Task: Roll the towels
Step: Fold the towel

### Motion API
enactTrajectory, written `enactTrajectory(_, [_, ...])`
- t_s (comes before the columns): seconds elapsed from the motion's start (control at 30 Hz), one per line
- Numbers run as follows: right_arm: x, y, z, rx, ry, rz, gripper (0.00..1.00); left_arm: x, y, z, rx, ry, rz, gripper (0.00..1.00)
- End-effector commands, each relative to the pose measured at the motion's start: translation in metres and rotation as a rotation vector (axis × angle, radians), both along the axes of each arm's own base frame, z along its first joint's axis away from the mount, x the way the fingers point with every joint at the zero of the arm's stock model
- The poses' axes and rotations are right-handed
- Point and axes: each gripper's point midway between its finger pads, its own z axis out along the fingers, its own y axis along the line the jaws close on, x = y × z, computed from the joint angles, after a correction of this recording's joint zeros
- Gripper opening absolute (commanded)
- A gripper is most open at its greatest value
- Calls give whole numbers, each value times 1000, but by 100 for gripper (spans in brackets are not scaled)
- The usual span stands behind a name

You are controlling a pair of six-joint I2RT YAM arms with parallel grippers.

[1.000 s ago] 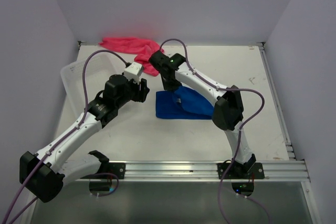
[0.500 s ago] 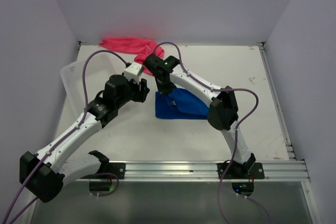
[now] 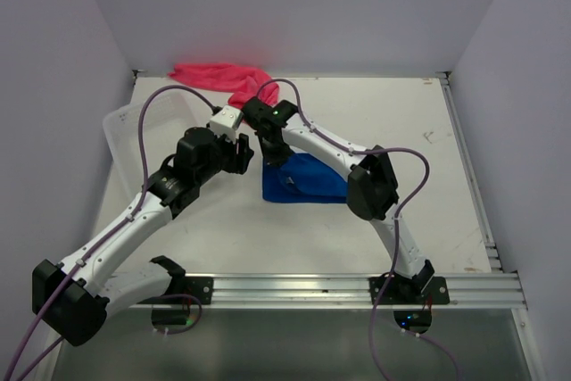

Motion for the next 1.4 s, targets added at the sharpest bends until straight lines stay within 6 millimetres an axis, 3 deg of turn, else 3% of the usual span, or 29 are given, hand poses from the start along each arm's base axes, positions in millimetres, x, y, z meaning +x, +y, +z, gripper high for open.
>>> enactTrajectory(0.0, [0, 20, 11, 86, -11, 5, 0, -1, -2, 7, -11, -30, -16, 59])
enactTrajectory(0.33, [-3, 40, -16, 145, 34, 18, 0, -2, -2, 9, -13, -34, -18, 59])
enactTrajectory(0.5, [-6, 51, -13, 212, 49, 19, 29, -2, -2, 9, -12, -34, -16, 59])
enactTrajectory(0.73, [0, 45, 5, 278, 29, -15, 34, -2, 0, 11, -13, -41, -9, 59])
enactTrajectory(0.93, [11, 4, 25, 289, -7, -85, 35, -1, 0, 11, -10, -43, -4, 59])
enactTrajectory(0.97, [17, -10, 45, 322, -44, -107, 35, -1, 0, 8, -6, -36, -4, 59])
enactTrajectory(1.0, [13, -23, 36, 307, -24, -126, 34, -1, -1, 8, -7, -34, -6, 59])
enactTrajectory(1.07, [21, -50, 58, 349, -78, -167, 34, 0, -3, 3, -8, -19, -15, 59])
enactTrajectory(1.1, [14, -65, 47, 330, -57, -182, 34, 0, -5, 1, -15, -10, -17, 59])
enactTrajectory(1.23, [20, -126, 43, 344, -78, -281, 34, 0, -19, -15, -46, 63, -49, 59])
enactTrajectory(1.27, [13, -140, 30, 324, -60, -302, 34, 0, -22, -19, -56, 82, -55, 59])
enactTrajectory(1.37, [17, -175, 21, 326, -86, -351, 32, -2, -38, -34, -104, 169, -84, 58])
